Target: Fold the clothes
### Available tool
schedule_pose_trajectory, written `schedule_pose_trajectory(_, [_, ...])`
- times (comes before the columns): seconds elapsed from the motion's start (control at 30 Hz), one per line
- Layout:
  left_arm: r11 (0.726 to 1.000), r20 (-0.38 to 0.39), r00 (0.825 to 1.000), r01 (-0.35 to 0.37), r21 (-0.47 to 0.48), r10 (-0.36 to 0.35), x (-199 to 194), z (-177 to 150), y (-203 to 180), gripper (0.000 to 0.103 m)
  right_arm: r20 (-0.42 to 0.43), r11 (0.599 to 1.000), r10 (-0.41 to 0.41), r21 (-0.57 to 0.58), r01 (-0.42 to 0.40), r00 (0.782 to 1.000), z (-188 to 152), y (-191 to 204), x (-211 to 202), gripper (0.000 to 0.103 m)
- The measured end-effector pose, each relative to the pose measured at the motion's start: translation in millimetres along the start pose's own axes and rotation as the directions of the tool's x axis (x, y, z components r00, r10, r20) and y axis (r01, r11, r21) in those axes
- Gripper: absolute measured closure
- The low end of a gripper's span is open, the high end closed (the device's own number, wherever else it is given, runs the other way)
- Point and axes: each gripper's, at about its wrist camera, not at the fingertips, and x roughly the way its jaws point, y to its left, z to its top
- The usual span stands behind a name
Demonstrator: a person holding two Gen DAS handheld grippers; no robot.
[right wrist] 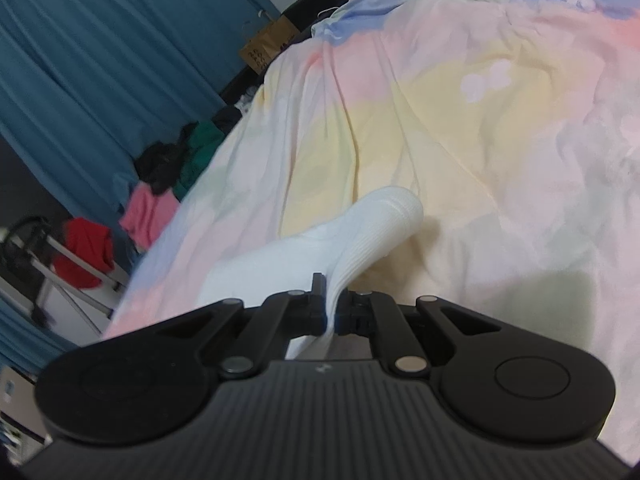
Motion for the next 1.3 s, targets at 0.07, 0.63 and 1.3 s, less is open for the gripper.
schedule_pose_trajectory(0.07, [0.997, -0.045, 0.998, -0.044, -0.062, 0.041, 5.6, 0.6, 19.1, 0.098, -0.013, 1.000, -0.017, -0.004, 0.017, 1.000, -1.1, 4.4, 1.5, 0.097])
schedule_pose_trajectory(0.63, [0.999, 0.000, 1.000, 0.021, -0.039, -0.021, -3.0, 3.5, 29.7, 0.097, 0.295, 0.940, 0.328, -0.195, -0.280, 0.897, 46.1, 119.8, -104.4, 0.097])
schedule_pose_trajectory(1.3, [0.829, 0.078, 0.963, -0.260, 0.495, 0.256, -30.2, -29.3, -24.1, 0.041, -0.045, 0.982, -0.183, -0.060, 0.180, 0.982, -1.4, -14.0, -50.6, 0.042])
